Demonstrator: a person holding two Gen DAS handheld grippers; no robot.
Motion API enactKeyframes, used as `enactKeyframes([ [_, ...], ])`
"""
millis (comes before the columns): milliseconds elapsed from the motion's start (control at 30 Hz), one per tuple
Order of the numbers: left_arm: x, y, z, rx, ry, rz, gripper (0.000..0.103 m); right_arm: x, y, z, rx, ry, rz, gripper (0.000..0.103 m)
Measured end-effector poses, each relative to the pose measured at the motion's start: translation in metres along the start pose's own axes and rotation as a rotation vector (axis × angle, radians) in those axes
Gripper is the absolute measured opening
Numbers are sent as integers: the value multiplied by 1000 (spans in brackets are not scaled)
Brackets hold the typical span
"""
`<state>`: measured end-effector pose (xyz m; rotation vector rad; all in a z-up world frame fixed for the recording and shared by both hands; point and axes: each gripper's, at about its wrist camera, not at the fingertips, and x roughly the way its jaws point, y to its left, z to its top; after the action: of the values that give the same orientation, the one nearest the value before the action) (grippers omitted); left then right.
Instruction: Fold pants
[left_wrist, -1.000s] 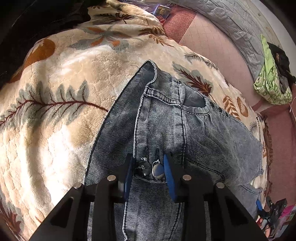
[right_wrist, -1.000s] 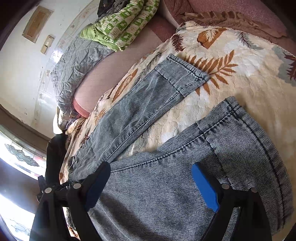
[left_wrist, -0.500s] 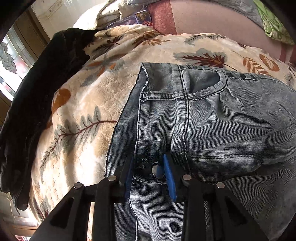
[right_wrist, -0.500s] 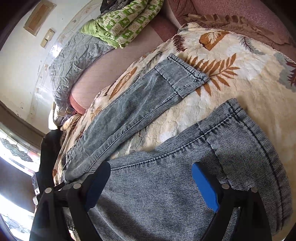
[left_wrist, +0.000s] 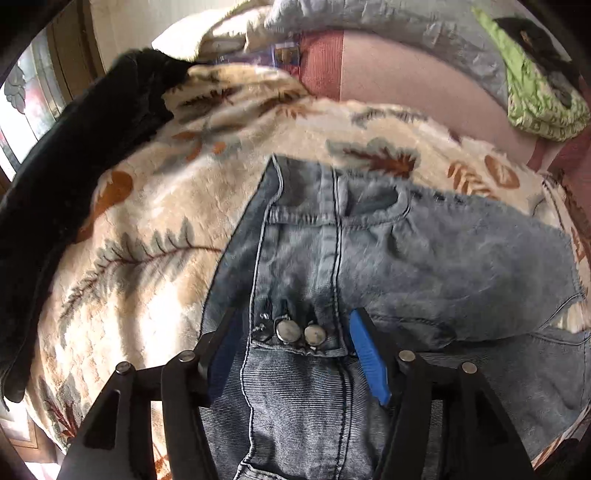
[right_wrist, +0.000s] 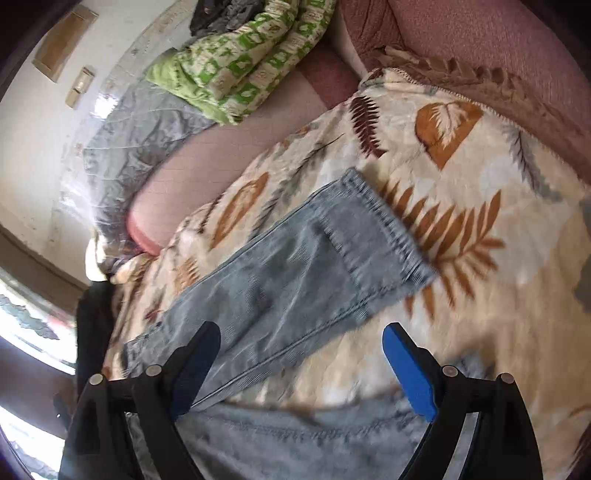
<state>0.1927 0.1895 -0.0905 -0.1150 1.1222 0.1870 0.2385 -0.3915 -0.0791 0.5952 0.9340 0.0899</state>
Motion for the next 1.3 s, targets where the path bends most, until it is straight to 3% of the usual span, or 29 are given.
enactKeyframes([
  [33,20,1,-3,-6,93,-1,65,11,-2,13,-20,31,-40,91],
  [100,25,12,-1,-74,82,-53,71,33,-10,31,-21,102,-109,91],
  [200,19,13,2,-89,78,-34,71,70,-27,34,-11,234,-146,92],
  [300,1,6,4,-58,1,-15,71,57,-17,38,-19,186,-148,92],
  [400,-11,-3,8,-37,-73,-31,72,39,9,41,-76,123,-65,92],
  [467,5,-13,8,7,-43,1,72,50,8,37,-74,171,-71,92],
  [533,32,-15,8,46,59,62,74,74,-13,30,-55,245,-192,92],
  [600,26,-7,10,9,41,13,74,71,-17,32,-32,234,-163,91],
  [667,9,3,18,-9,-19,-53,74,58,-1,41,-87,207,-97,91],
  [733,-1,13,35,-41,-78,-77,75,51,14,59,-160,171,-112,91],
  [900,25,39,98,-176,-35,-271,75,70,9,113,-125,159,-167,91],
  [1100,68,45,147,-254,-20,-298,74,92,5,139,-114,161,-177,91],
  [1133,73,47,148,-267,-7,-309,72,95,4,141,-119,166,-170,91],
  [1233,86,46,147,-276,19,-313,43,104,4,142,-132,176,-170,91],
  [1300,89,41,147,-258,13,-295,40,109,1,144,-133,182,-176,91],
])
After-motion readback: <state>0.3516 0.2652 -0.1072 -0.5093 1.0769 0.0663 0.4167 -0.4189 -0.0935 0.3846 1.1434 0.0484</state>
